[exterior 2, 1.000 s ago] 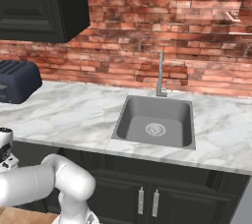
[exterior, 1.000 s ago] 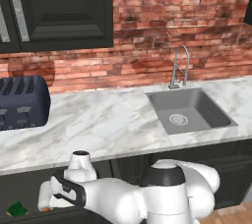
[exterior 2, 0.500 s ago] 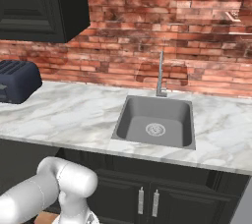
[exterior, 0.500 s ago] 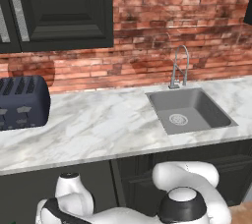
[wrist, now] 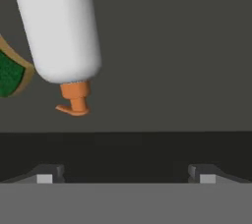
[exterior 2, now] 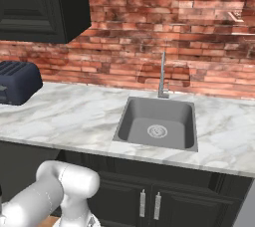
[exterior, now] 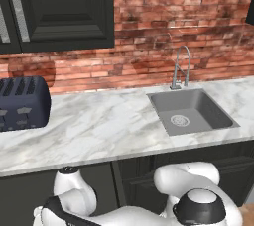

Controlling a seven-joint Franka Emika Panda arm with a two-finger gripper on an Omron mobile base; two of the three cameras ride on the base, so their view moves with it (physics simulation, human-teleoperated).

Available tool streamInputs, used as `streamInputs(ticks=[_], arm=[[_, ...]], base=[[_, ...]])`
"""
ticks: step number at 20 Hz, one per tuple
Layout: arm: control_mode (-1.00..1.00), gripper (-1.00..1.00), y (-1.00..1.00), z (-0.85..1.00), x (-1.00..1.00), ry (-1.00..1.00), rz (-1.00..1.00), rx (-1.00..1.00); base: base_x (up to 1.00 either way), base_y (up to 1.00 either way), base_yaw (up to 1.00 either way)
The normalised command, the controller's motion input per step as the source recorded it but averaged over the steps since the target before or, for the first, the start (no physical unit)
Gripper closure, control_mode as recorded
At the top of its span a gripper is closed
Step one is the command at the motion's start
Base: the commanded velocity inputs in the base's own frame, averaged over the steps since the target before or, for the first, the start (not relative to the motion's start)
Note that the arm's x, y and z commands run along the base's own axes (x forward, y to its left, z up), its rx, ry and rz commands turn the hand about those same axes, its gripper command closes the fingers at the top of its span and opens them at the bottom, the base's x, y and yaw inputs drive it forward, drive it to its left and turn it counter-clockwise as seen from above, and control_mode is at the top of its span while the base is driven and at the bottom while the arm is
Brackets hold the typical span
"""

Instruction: Restock the sink supplies by placing the sponge and soap dispenser on the counter and next to the sink. Make sure the soap dispenser is upright.

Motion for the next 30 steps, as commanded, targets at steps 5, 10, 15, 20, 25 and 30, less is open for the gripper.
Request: streamInputs(ticks=[5,10,15,20,25,30], arm=[[-1.0,-1.0,0.38,-0.05,0.72,0.0,0.0,-0.07],[-1.0,-1.0,0.07,-0.29,0.31,-0.01,0.05,0.0],[-1.0,-1.0,0.21,-0.45,0.34,-0.05,0.03,0.0],[-1.0,-1.0,0.41,-0.38,0.24,-0.07,0.0,0.0],[-1.0,-1.0,0.42,-0.2,0.01,-0.1,0.0,0.0],[-1.0,-1.0,0.04,-0.21,-0.27,-0.17,0.0,0.0]], base=[[0.0,0.0,0.0],[0.0,0.0,0.0],[0.0,0.0,0.0],[0.0,0.0,0.0],[0.0,0.0,0.0],[0.0,0.0,0.0]])
